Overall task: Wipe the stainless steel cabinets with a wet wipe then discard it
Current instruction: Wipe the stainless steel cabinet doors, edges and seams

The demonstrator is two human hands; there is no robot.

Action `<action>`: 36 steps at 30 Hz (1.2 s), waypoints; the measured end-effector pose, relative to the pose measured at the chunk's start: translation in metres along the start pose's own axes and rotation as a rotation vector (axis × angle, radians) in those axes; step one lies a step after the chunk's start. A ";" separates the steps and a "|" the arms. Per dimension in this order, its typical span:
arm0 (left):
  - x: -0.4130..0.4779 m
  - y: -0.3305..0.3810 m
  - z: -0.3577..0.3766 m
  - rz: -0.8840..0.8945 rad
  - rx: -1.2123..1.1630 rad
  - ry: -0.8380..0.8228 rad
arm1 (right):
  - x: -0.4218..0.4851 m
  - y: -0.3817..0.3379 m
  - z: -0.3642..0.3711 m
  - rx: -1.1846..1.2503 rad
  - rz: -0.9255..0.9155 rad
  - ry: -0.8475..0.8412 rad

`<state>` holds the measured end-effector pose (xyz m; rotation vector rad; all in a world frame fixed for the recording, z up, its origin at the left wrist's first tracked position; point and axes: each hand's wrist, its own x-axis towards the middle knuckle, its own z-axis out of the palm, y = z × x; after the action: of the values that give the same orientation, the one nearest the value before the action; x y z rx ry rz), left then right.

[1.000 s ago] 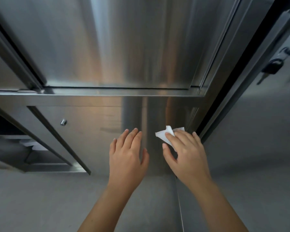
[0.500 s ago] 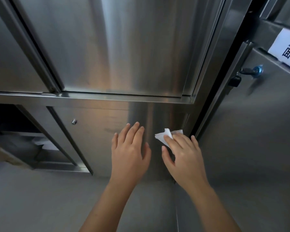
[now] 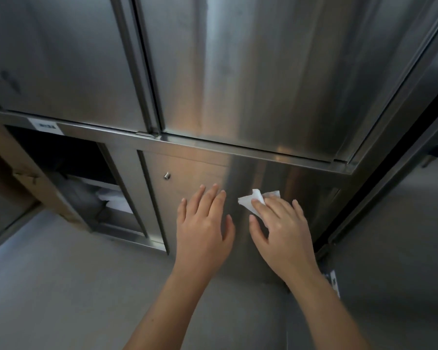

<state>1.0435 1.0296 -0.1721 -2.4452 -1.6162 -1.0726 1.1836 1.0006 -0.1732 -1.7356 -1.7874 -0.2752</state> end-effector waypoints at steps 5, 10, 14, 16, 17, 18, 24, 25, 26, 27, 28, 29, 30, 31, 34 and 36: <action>0.003 -0.055 -0.032 -0.029 0.040 0.032 | 0.028 -0.059 0.024 0.034 -0.075 -0.003; 0.002 -0.132 -0.074 -0.103 0.090 0.083 | 0.058 -0.135 0.060 0.039 -0.175 -0.018; -0.009 -0.198 -0.109 -0.227 0.166 0.098 | 0.078 -0.203 0.093 0.088 -0.277 -0.016; -0.016 -0.227 -0.125 -0.285 0.193 0.113 | 0.084 -0.235 0.108 0.123 -0.325 -0.033; -0.019 -0.240 -0.132 -0.304 0.210 0.124 | 0.085 -0.249 0.115 0.140 -0.343 -0.047; -0.023 -0.252 -0.138 -0.322 0.226 0.135 | 0.086 -0.262 0.122 0.157 -0.358 -0.062; -0.043 -0.304 -0.162 -0.443 0.287 0.177 | 0.089 -0.324 0.158 0.264 -0.443 -0.155; -0.046 -0.312 -0.165 -0.459 0.300 0.185 | 0.090 -0.332 0.163 0.272 -0.463 -0.167; -0.047 -0.319 -0.166 -0.472 0.316 0.192 | 0.093 -0.339 0.170 0.282 -0.479 -0.179; -0.048 -0.327 -0.168 -0.488 0.332 0.196 | 0.096 -0.346 0.176 0.296 -0.492 -0.192; -0.049 -0.334 -0.168 -0.508 0.344 0.194 | 0.100 -0.352 0.183 0.314 -0.506 -0.204; -0.050 -0.342 -0.169 -0.532 0.354 0.189 | 0.104 -0.359 0.190 0.333 -0.519 -0.216; -0.051 -0.351 -0.169 -0.554 0.365 0.183 | 0.108 -0.366 0.199 0.349 -0.534 -0.225; -0.052 -0.359 -0.169 -0.577 0.375 0.178 | 0.113 -0.373 0.207 0.361 -0.548 -0.232; -0.050 -0.388 -0.170 -0.646 0.410 0.167 | 0.128 -0.397 0.235 0.401 -0.595 -0.249; -0.042 -0.408 -0.172 -0.688 0.451 0.179 | 0.143 -0.411 0.255 0.447 -0.619 -0.267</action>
<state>0.6096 1.1211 -0.2023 -1.4986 -2.3749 -0.7985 0.7263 1.2128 -0.1819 -0.9151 -2.3343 0.1130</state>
